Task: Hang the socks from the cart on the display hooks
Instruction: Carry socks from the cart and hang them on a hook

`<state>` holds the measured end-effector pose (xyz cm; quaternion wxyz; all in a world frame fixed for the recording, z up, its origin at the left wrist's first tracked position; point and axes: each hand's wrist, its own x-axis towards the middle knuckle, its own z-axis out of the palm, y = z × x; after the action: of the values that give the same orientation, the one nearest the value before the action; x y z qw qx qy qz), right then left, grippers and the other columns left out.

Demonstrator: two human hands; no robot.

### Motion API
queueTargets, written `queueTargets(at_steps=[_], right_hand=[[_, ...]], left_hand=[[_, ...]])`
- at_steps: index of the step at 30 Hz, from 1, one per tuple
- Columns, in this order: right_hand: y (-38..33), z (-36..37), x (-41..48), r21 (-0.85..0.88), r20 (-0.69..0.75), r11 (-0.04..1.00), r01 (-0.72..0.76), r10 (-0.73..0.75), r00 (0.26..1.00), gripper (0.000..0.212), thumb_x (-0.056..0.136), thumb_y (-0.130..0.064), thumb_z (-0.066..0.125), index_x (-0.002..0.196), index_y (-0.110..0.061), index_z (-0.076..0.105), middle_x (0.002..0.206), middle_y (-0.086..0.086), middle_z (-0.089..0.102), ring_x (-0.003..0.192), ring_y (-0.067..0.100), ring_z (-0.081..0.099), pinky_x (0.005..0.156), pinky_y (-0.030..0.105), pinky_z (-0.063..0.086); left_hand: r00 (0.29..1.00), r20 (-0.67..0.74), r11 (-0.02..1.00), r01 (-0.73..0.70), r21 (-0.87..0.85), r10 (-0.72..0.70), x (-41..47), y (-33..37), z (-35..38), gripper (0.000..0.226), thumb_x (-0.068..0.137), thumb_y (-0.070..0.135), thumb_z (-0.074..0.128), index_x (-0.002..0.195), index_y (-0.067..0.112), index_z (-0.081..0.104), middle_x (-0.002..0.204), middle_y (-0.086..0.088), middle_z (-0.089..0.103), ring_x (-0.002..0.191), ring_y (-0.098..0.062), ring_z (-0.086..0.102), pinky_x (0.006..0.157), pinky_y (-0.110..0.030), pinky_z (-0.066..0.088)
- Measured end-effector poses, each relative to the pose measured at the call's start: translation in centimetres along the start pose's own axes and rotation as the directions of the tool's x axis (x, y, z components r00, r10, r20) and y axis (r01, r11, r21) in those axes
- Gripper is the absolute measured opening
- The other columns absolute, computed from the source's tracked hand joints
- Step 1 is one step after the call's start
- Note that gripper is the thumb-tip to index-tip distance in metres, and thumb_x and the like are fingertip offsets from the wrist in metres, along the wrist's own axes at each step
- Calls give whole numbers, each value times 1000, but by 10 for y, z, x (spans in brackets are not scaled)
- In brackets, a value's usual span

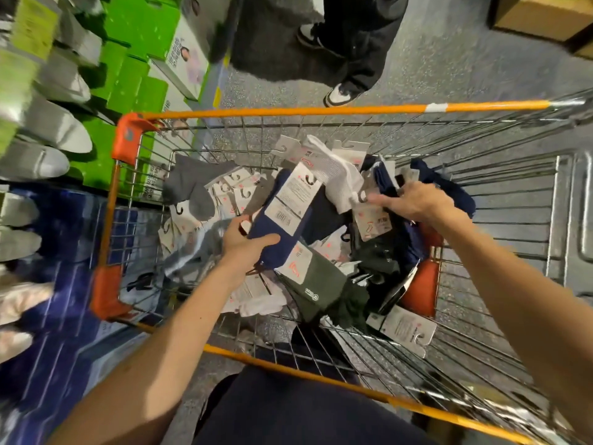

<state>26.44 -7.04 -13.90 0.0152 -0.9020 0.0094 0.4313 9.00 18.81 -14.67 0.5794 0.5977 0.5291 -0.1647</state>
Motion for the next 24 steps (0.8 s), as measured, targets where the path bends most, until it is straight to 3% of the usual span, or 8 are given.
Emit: queueTargets(at_steps=[2, 4, 8, 11, 14, 19, 21, 24], right_hand=[[7, -3, 6, 72, -4, 997, 19, -19, 1000, 93, 77, -89, 41, 113, -7, 68, 113, 18, 68, 106, 36, 64, 93, 45, 52], [15, 1, 10, 309, -61, 949, 67, -50, 997, 64, 92, -62, 55, 99, -1, 71, 99, 17, 69, 93, 30, 64, 83, 39, 52], [28, 21, 23, 513, -18, 858, 38, -34, 999, 33, 88, -32, 75, 94, 0, 70, 86, 4, 67, 83, 16, 60, 71, 25, 48], [43, 41, 42, 574, 62, 819, -14, -26, 998, 89, 49, -52, 98, 115, -5, 61, 104, -1, 72, 93, 12, 70, 79, 29, 59], [29, 44, 20, 600, 178, 799, -44, -80, 981, 56, 61, -37, 94, 108, -18, 68, 105, -4, 72, 94, 10, 69, 79, 26, 57], [33, 67, 39, 558, 113, 826, -79, 19, 993, 137, 19, -83, 84, 135, -18, 52, 140, 5, 54, 127, 25, 54, 106, 46, 48], [23, 69, 33, 536, 153, 836, -114, 37, 988, 149, 13, -88, 78, 141, -18, 44, 145, 8, 45, 133, 28, 46, 110, 48, 43], [18, 60, 24, 424, 139, 903, -71, 12, 990, 138, 22, -92, 75, 142, -29, 45, 148, 10, 41, 138, 32, 38, 116, 49, 35]], left_hand=[[998, 3, 988, 61, -139, -62, 3, -3, 5, 47, 79, 3, 80, 121, 9, 60, 117, -8, 69, 93, -21, 68, 73, -32, 55], [990, 14, 948, 138, -287, -140, 4, -5, 11, 35, 82, 3, 78, 113, 11, 64, 114, -10, 70, 84, -19, 69, 68, -32, 55], [969, 30, 866, 233, -442, -245, 6, -10, 18, 41, 82, 5, 77, 121, 8, 64, 116, -11, 69, 85, -21, 69, 68, -33, 56], [968, 65, 861, 245, -446, -242, 8, -14, 17, 42, 84, 7, 75, 124, 8, 64, 120, -11, 69, 91, -22, 70, 67, -32, 55], [963, 112, 847, 271, -457, -247, 8, -10, 16, 33, 88, 7, 71, 120, 10, 63, 113, -9, 68, 87, -19, 68, 70, -33, 55], [964, 112, 840, 266, -472, -243, 8, -8, 12, 47, 86, 11, 75, 131, 11, 60, 122, -8, 69, 99, -24, 69, 74, -35, 57], [968, 86, 839, 247, -485, -236, 7, -8, 9, 50, 84, 12, 77, 132, 11, 60, 125, -10, 68, 103, -27, 69, 70, -34, 57], [976, 82, 837, 216, -502, -203, 5, -8, 3, 46, 86, 11, 75, 130, 11, 62, 122, -10, 70, 97, -24, 71, 62, -31, 57]])
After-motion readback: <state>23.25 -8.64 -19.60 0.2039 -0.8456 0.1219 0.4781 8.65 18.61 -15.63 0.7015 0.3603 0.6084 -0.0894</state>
